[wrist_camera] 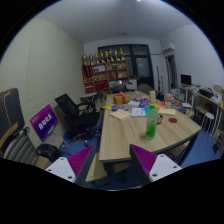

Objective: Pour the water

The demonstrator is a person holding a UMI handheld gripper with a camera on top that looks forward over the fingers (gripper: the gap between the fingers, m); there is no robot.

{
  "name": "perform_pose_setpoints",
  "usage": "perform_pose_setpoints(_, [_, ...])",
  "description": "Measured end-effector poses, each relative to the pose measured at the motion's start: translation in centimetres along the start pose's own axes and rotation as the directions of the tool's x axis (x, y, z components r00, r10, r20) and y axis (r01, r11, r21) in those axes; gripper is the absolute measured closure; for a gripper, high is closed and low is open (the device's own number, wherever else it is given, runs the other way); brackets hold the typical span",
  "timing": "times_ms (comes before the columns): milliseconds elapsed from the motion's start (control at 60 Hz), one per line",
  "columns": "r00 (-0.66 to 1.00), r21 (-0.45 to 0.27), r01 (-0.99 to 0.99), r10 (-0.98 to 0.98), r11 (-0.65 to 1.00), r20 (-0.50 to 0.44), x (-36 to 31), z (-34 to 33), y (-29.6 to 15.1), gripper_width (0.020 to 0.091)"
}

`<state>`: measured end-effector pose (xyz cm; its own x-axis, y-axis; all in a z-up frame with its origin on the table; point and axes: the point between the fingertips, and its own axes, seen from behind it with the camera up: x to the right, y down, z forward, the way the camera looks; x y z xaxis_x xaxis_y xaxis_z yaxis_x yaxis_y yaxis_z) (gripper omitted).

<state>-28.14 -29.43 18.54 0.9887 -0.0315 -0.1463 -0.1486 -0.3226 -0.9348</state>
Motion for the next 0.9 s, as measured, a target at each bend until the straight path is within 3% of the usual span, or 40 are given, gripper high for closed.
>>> perform_pose_setpoints(283, [0.99, 0.069, 0.074, -0.065, 0.995, -0.125, 14.3, 9.8, -0.8, 0.0315])
perform_pose_setpoints(600, [0.994, 0.088, 0.084, -0.077, 0.993, -0.08, 21.6, 26.1, -1.9, 0.031])
perform_pose_setpoints(717, [0.992, 0.129, 0.105, -0.095, 0.986, -0.081, 22.9, 30.5, -2.8, 0.0315])
perform_pose_setpoints(750, [0.991, 0.135, 0.118, -0.109, 0.984, -0.074, 23.1, 31.7, -2.9, 0.0328])
perform_pose_setpoints(817, [0.988, 0.115, 0.145, -0.137, 0.983, -0.074, 23.3, 33.4, -2.3, 0.0605])
perform_pose_setpoints(900, [0.985, 0.154, 0.162, -0.15, 0.975, -0.089, 23.8, 34.4, -2.9, 0.0618])
